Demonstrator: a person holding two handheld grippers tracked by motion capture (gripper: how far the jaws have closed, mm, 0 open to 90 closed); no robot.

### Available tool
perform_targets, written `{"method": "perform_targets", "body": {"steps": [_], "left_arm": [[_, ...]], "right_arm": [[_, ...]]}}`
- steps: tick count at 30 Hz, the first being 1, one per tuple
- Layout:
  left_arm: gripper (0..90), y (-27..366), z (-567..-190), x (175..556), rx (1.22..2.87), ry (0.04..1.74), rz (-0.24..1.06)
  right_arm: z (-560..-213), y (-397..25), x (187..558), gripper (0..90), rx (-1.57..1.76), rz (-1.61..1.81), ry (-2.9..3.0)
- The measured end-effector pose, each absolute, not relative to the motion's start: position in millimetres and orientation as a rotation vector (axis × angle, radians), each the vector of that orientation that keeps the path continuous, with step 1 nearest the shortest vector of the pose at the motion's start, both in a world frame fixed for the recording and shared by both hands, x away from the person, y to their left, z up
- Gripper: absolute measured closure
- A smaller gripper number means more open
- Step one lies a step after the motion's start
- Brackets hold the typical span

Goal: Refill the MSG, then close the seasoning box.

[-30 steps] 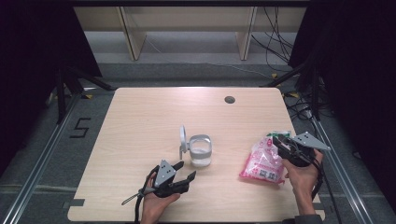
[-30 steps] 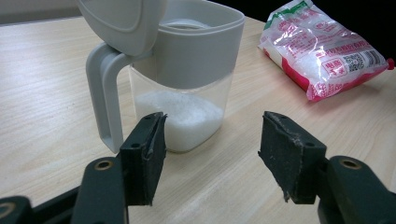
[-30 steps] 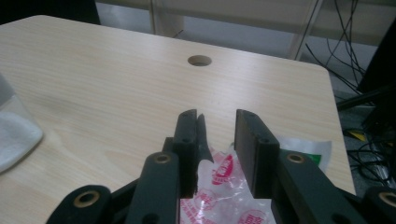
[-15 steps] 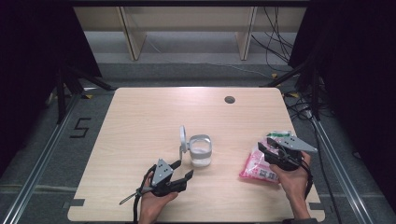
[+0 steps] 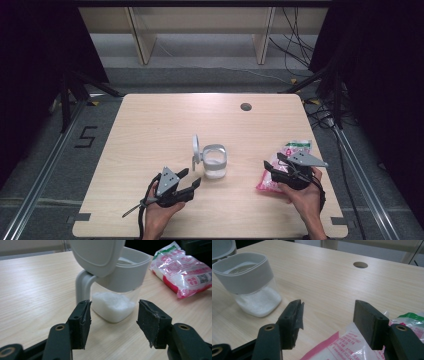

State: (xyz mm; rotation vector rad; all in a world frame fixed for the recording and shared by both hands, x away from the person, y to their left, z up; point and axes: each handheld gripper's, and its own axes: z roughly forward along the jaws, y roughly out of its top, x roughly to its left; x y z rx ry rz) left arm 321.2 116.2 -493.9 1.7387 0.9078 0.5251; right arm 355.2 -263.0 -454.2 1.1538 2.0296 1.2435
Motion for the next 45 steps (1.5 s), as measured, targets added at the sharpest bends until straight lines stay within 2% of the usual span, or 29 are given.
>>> {"method": "perform_targets", "body": {"steps": [11,17,18,21,22,23,28,45], "left_arm": [[47.4,131.6,-488.4,325.9,1.7,0.949,0.55],[54.5,137.3,-484.4,328.8,1.693,0.943,0.557],[60.8,138.0,-483.9,329.4,1.692,0.938,0.56],[70.8,139.1,-483.1,331.3,1.674,0.94,0.571],[70.8,140.6,-481.5,332.3,1.666,0.943,0.594],[77.7,141.5,-480.4,334.2,1.655,0.936,0.601],[88.2,141.3,-477.6,337.3,1.664,0.925,0.64],[89.1,121.7,-455.5,345.6,1.683,0.839,0.652]], "right_arm": [[-459.0,-252.6,349.1,38.1,1.168,1.245,2.081],[-461.2,-252.6,348.7,38.1,1.123,1.227,2.107],[-461.8,-252.2,348.2,38.1,1.107,1.223,2.093],[-462.5,-250.5,347.2,38.1,1.129,1.247,2.107],[-462.1,-250.8,346.4,38.1,1.128,1.229,2.115],[-462.4,-250.2,345.0,38.2,1.132,1.234,2.111],[-462.7,-249.5,343.3,38.3,1.119,1.233,2.118],[-463.3,-241.8,334.3,37.6,1.11,1.239,2.156]]}}
